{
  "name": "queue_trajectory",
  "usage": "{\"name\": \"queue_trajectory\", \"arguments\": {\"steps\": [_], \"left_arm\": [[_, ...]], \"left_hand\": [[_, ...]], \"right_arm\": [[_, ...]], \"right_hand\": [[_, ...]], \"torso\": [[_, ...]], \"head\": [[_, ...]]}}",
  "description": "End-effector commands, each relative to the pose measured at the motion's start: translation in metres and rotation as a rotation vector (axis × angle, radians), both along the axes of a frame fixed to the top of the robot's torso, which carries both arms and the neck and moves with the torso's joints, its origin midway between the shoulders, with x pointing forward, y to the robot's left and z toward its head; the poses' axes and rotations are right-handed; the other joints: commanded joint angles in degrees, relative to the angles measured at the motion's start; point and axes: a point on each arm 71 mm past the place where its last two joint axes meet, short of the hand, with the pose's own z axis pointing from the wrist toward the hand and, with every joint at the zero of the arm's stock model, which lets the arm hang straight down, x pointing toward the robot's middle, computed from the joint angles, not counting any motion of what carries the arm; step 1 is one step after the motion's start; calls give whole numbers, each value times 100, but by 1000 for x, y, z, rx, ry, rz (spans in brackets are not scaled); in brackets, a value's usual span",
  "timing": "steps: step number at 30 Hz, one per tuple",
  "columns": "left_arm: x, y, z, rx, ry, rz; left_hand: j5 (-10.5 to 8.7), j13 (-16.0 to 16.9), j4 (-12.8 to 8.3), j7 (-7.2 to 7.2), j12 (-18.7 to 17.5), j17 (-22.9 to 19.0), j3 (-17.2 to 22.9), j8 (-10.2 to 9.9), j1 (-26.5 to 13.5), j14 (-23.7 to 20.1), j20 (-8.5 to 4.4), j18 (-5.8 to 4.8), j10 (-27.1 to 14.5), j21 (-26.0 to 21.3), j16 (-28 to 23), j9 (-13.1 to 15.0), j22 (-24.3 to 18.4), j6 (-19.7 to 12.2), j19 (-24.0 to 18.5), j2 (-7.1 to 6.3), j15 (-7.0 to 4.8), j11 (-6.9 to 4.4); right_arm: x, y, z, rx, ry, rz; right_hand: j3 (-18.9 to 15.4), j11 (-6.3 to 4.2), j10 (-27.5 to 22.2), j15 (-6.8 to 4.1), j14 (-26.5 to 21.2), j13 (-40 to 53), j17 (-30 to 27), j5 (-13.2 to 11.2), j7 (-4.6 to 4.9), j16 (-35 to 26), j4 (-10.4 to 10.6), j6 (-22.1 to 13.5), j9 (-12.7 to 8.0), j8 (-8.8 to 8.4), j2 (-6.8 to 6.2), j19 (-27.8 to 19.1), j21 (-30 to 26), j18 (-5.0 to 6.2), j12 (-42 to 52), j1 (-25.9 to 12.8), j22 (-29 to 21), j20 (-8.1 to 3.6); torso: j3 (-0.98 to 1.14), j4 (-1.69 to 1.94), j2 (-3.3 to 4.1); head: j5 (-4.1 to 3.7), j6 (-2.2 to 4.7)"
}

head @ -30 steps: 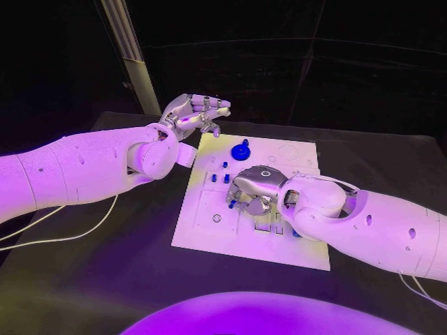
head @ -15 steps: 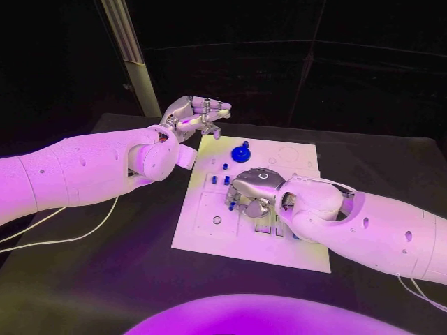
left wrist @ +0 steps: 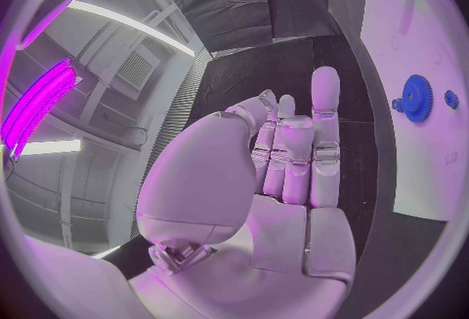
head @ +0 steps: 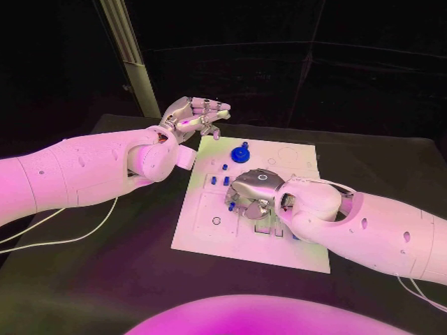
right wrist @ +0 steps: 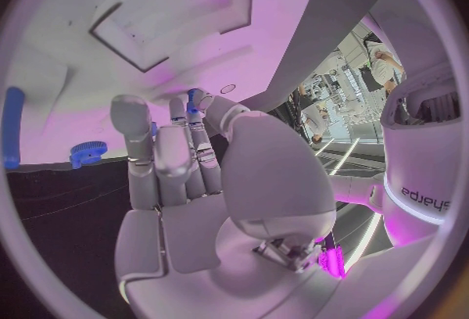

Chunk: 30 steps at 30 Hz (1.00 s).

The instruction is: Assemble the parts on the task board

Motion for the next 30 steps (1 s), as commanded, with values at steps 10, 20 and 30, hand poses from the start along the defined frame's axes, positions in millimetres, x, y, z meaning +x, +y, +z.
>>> {"name": "queue_trajectory", "arguments": {"steps": [10, 20, 30], "left_arm": [[1, 0, 1, -9, -2, -9], [1, 1, 1, -8, -2, -7], [1, 2, 1, -7, -1, -6]], "left_hand": [[12, 6, -2, -9, 20, -8, 23, 21, -47, -47, 11, 95, -34, -19, 12, -8, -10, -33, -33, 8, 1, -16], [12, 6, -2, -9, 20, -8, 23, 21, -47, -47, 11, 95, -34, -19, 12, -8, -10, -33, -33, 8, 1, -16], [12, 9, -7, -8, 35, -14, 37, 32, -59, -55, 14, 96, -46, -26, 11, -7, -11, -41, -38, 10, 3, -15]], "right_arm": [[0, -1, 6, 85, -10, 10], [-2, -2, 6, 83, 8, 9], [-4, -1, 6, 81, 32, 12]], "right_hand": [[-117, 74, -245, 85, 71, 18, -10, 27, 72, 41, 31, -156, 16, 13, -37, -17, 14, -54, 46, -73, -2, 87], [-148, 27, -63, 55, 88, 35, 64, 28, 37, 119, 49, -111, 26, 24, -16, 22, 80, -58, 157, -62, 77, 75], [-258, 16, 6, 43, 92, 29, 86, 59, 33, 159, 106, -129, 22, 12, -93, 39, 112, -65, 186, -151, 110, 61]], "torso": [[5, -4, 4], [4, -5, 2], [3, 2, 3]], "head": [[3, 1], [-6, -16], [-9, -27]]}}
